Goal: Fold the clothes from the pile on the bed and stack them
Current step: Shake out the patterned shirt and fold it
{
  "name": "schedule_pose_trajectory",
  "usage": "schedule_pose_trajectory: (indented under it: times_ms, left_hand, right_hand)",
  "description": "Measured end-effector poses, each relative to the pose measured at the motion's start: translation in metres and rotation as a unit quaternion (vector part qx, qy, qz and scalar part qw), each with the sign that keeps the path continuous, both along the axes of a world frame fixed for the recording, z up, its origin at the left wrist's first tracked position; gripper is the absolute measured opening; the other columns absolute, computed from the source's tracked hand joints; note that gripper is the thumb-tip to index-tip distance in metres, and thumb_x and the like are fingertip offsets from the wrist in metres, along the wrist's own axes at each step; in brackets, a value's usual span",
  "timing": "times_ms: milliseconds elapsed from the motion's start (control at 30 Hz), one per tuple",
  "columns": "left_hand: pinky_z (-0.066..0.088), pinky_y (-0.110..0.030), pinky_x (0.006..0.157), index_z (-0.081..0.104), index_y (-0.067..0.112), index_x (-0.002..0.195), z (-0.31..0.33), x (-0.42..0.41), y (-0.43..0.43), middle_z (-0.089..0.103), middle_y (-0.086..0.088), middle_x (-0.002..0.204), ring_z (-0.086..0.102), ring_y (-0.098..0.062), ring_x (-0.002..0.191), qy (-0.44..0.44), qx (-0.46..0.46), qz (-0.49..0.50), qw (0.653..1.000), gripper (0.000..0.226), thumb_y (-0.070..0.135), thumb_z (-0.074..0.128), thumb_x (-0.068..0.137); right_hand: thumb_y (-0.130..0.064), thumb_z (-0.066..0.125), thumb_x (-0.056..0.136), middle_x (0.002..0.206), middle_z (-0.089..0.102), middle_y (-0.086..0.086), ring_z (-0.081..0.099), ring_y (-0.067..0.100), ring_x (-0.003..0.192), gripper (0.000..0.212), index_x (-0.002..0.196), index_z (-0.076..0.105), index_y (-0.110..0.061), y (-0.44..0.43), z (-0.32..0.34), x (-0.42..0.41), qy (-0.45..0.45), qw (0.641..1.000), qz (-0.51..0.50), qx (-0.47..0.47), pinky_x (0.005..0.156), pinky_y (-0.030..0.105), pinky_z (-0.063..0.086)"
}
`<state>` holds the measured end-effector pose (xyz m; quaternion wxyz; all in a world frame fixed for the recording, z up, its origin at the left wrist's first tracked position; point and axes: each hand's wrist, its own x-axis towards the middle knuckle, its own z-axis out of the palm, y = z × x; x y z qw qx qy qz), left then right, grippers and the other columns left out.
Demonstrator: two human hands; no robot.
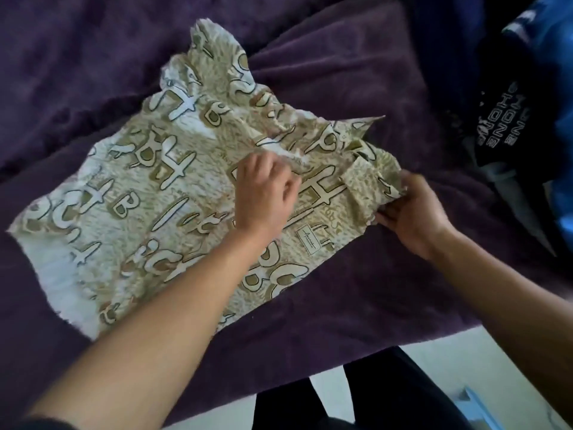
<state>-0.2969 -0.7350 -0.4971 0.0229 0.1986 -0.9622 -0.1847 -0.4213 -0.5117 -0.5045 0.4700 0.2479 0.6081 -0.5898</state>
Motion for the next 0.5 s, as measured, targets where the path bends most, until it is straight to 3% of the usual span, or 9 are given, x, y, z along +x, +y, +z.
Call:
schedule_pose_trajectory:
  times_ms: [67, 133, 200, 233, 300, 367, 433, 500]
  left_hand:
    - [0.041, -0.048, 0.096, 0.066, 0.014, 0.093, -0.006, 0.061, 0.025, 0.058, -0.011, 0.115, 0.051, -0.029, 0.111, -0.09, -0.013, -0.036, 0.995, 0.045, 0.056, 0.061, 0.08]
    - [0.034, -0.055, 0.104, 0.062, 0.018, 0.109, -0.013, 0.111, 0.044, 0.047, -0.014, 0.137, 0.041, -0.034, 0.129, -0.208, -0.027, -0.049, 0.977, 0.063, 0.064, 0.068, 0.067]
    - [0.028, -0.058, 0.106, 0.054, 0.019, 0.123, -0.019, 0.142, 0.052, 0.032, -0.017, 0.149, 0.028, -0.039, 0.138, -0.273, -0.029, 0.002, 0.962, 0.07, 0.054, 0.074, 0.065]
    - [0.029, -0.058, 0.105, 0.054, 0.017, 0.125, -0.021, 0.149, 0.048, 0.032, -0.018, 0.149, 0.028, -0.04, 0.138, -0.281, -0.026, 0.041, 0.959, 0.066, 0.045, 0.074, 0.068]
    - [0.039, -0.055, 0.097, 0.061, 0.01, 0.116, -0.019, 0.153, 0.031, 0.047, -0.018, 0.136, 0.043, -0.04, 0.125, -0.276, -0.025, 0.1, 0.956, 0.046, 0.025, 0.071, 0.073]
    - [0.049, -0.046, 0.08, 0.067, 0.006, 0.102, -0.011, 0.151, 0.004, 0.061, -0.015, 0.11, 0.057, -0.036, 0.101, -0.237, -0.005, 0.144, 0.961, 0.027, 0.013, 0.062, 0.077]
    - [0.046, -0.038, 0.064, 0.067, 0.008, 0.094, 0.0, 0.144, -0.024, 0.064, -0.012, 0.093, 0.061, -0.035, 0.085, -0.177, 0.045, 0.185, 0.966, 0.018, 0.01, 0.056, 0.08]
    - [0.044, -0.036, 0.061, 0.064, 0.011, 0.093, 0.007, 0.139, -0.046, 0.065, -0.012, 0.088, 0.061, -0.035, 0.081, -0.107, 0.058, 0.24, 0.963, 0.013, 0.015, 0.054, 0.085]
  right_hand:
    - [-0.035, 0.069, 0.08, 0.106, 0.073, -0.001, 0.068, 0.019, 0.101, 0.036, 0.112, 0.067, -0.018, -0.004, 0.007, 0.023, 0.036, 0.993, 0.113, 0.02, 0.086, 0.036, 0.054]
    - [-0.019, 0.077, 0.077, 0.086, 0.075, -0.006, 0.072, 0.012, 0.082, 0.022, 0.098, 0.071, -0.014, -0.019, 0.014, 0.03, 0.124, 0.972, 0.178, 0.088, 0.066, 0.025, 0.057]
    - [-0.014, 0.071, 0.083, 0.068, 0.072, -0.01, 0.069, 0.008, 0.063, 0.003, 0.086, 0.071, -0.013, -0.041, 0.021, 0.02, 0.162, 0.965, 0.163, 0.125, 0.05, 0.02, 0.051]
    - [-0.015, 0.065, 0.087, 0.063, 0.07, -0.009, 0.066, 0.009, 0.058, 0.006, 0.083, 0.069, -0.014, -0.053, 0.025, 0.01, 0.155, 0.97, 0.14, 0.128, 0.048, 0.021, 0.049]
    - [-0.018, 0.057, 0.091, 0.062, 0.067, -0.006, 0.061, 0.01, 0.052, 0.012, 0.082, 0.064, -0.016, -0.079, 0.036, -0.011, 0.112, 0.983, 0.101, 0.1, 0.046, 0.021, 0.045]
    - [-0.017, 0.055, 0.093, 0.071, 0.068, -0.003, 0.063, 0.01, 0.055, 0.011, 0.089, 0.065, -0.018, -0.107, 0.046, -0.029, 0.065, 0.993, 0.076, 0.067, 0.046, 0.02, 0.047]
    - [-0.013, 0.053, 0.095, 0.084, 0.069, 0.006, 0.068, 0.016, 0.06, 0.014, 0.097, 0.066, -0.011, -0.136, 0.052, -0.041, 0.007, 0.999, 0.036, 0.03, 0.047, 0.025, 0.052]
    - [-0.019, 0.053, 0.097, 0.093, 0.069, 0.016, 0.072, 0.026, 0.069, 0.022, 0.098, 0.064, 0.0, -0.162, 0.058, -0.048, -0.038, 0.999, -0.018, -0.026, 0.056, 0.032, 0.058]
